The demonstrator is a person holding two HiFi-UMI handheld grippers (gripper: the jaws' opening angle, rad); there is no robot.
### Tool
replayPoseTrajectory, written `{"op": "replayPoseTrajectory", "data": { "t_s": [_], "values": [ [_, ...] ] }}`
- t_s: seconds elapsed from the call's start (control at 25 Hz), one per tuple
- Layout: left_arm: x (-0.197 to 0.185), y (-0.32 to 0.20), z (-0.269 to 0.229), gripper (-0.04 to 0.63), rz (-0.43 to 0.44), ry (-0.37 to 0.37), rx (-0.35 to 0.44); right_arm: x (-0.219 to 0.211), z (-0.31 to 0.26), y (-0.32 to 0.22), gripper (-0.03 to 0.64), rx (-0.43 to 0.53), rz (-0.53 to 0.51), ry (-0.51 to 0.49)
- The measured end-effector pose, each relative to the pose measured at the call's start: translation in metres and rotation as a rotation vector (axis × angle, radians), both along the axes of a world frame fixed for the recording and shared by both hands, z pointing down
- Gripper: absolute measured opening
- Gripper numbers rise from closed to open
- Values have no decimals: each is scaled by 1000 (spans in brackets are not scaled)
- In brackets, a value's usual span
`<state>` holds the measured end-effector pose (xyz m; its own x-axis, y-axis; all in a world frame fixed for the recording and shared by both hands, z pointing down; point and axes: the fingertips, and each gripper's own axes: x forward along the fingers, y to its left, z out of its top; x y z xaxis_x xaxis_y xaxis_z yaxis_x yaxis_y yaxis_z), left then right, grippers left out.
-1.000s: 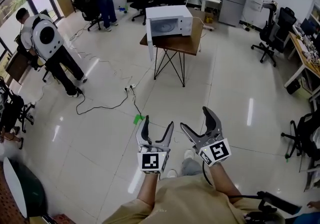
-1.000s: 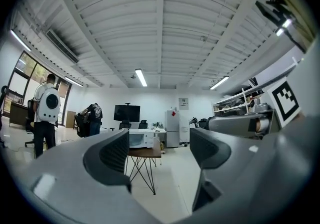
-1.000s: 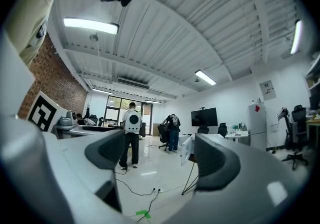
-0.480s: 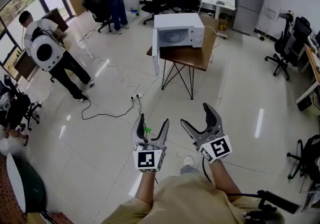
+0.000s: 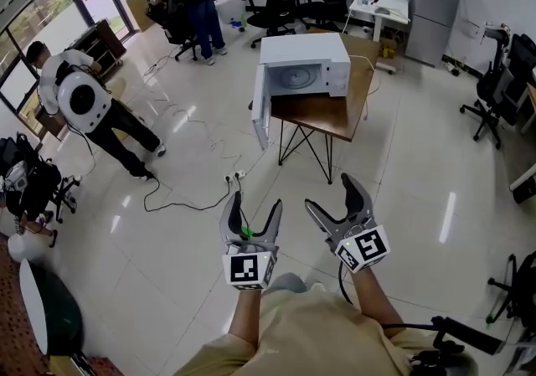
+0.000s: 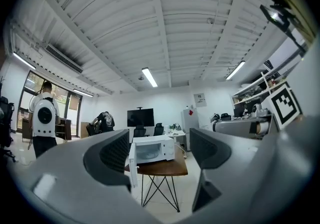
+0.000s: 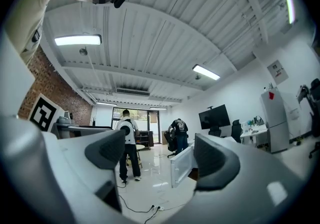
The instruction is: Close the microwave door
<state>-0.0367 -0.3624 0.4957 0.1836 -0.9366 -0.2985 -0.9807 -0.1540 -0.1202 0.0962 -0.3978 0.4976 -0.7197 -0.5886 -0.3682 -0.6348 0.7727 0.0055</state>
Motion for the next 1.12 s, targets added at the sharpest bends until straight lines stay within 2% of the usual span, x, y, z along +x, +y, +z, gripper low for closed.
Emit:
{"op": "replayPoseTrajectory", "data": {
  "t_s": [0.2, 0.32, 0.48, 0.56, 0.64, 0.8, 1.0, 1.12],
  "values": [
    [-18, -58, 7, 359, 0, -16, -18, -28, 6, -47, 420, -5, -39, 19],
    [-31, -103, 11, 359, 21, -26, -74, -46, 9, -92, 420, -20, -27, 39],
    [-47, -157, -4, 359, 70, -17, 7, -70, -6, -145, 419, -28, -21, 16],
    [-58, -176, -6, 359, 85, -23, 1, -87, -15, -164, 419, 1, -16, 17],
    [-72, -199, -4, 359, 100, -18, -44, -107, -18, -190, 419, 5, -5, 17],
    [-85, -247, -24, 359, 146, -33, 24, -124, -28, -237, 419, -6, 26, 27],
    [-112, -294, -23, 359, 185, -2, -11, -140, -30, -279, 419, -23, 89, 8],
    [-95, -324, -22, 359, 194, -15, -80, -123, -44, -309, 419, -30, 90, -25]
  ]
}}
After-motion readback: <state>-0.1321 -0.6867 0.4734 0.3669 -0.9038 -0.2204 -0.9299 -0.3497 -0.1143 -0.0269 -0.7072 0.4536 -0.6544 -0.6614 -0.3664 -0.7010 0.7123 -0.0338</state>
